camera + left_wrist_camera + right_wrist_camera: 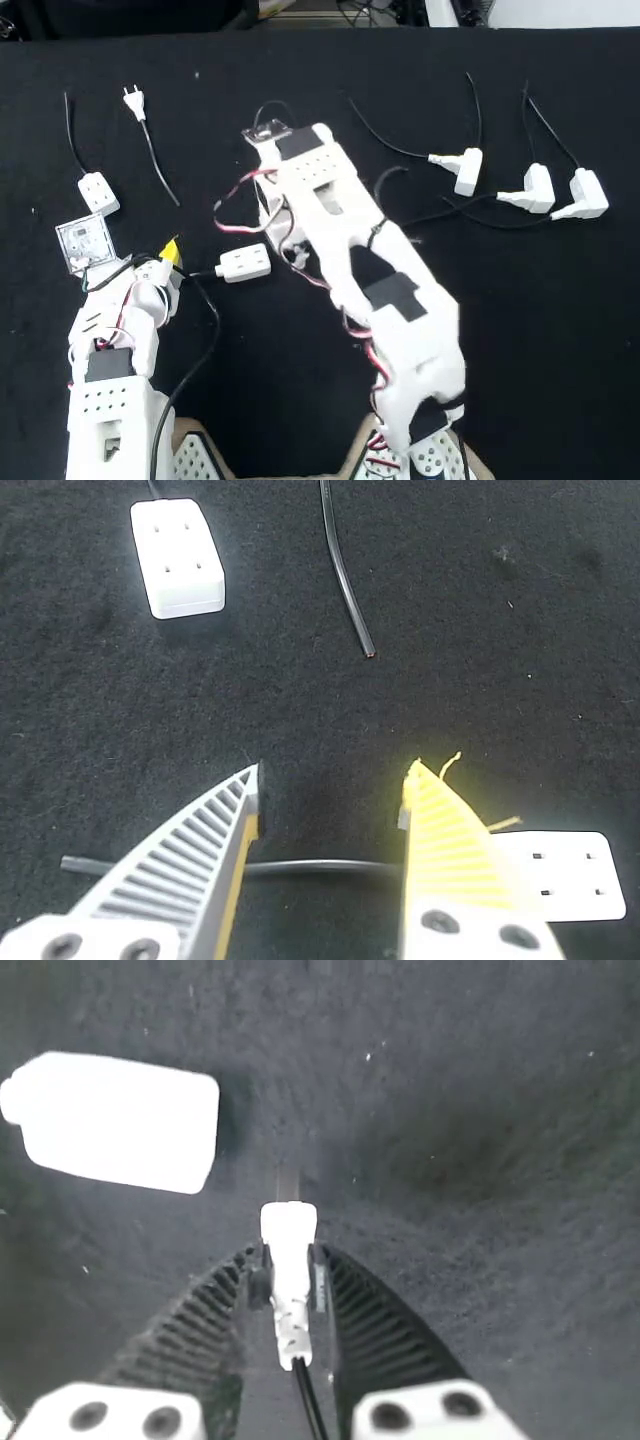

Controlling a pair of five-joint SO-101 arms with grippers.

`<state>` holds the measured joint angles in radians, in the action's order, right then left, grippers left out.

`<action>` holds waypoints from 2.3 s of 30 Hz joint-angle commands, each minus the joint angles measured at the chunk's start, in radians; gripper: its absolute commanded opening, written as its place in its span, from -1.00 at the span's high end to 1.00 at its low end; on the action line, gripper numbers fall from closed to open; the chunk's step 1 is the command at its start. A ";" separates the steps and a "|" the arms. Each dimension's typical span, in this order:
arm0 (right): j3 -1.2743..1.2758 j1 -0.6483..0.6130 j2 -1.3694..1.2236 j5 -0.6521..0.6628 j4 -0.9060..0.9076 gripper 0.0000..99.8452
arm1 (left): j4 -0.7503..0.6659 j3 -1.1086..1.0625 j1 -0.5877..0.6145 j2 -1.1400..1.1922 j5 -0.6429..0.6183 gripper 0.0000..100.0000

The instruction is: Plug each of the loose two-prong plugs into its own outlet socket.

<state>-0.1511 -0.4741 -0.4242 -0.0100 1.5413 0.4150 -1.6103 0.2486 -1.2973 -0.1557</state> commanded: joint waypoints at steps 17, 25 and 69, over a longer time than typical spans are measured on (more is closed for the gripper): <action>0.671 0.017 0.357 0.029 -0.414 0.81 | -0.014 0.015 0.005 -0.011 -0.006 0.53; 0.700 0.023 0.360 0.063 -0.414 0.98 | -0.014 0.015 0.007 -0.011 -0.006 0.53; 1.330 -0.324 0.874 0.055 -1.292 0.98 | -0.014 0.097 -0.257 -0.011 -0.008 0.53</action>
<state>1.1838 -0.7841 0.4058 0.0483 0.2708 0.4150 -1.5673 0.0522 -1.2973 -0.1557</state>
